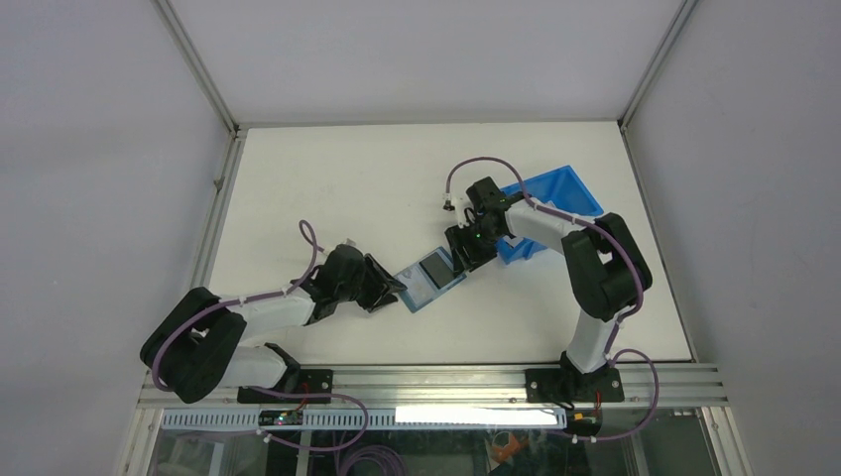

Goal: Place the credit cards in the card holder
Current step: Close the card holder at the center of the board.

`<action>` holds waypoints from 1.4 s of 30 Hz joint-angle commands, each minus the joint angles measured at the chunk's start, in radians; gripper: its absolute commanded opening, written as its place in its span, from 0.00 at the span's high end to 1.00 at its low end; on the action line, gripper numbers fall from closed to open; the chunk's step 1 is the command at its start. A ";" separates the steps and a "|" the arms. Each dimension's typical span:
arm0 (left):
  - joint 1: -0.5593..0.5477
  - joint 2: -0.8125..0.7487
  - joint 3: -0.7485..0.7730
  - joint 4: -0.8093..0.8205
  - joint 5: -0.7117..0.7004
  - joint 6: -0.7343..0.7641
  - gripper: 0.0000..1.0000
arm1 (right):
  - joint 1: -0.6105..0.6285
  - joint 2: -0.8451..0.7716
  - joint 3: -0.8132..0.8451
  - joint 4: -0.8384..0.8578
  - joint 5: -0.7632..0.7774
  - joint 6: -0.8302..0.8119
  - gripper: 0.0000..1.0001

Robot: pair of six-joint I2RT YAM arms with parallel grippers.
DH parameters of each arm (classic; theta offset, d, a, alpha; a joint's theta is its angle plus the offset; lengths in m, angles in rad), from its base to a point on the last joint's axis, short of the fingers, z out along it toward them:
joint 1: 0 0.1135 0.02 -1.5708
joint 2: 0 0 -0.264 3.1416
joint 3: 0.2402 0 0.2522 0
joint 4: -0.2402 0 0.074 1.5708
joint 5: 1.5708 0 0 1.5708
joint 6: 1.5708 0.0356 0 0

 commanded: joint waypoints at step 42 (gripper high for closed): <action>0.056 0.364 0.359 0.199 0.256 0.126 0.69 | -0.026 -0.162 0.013 -0.033 -0.069 -0.084 0.41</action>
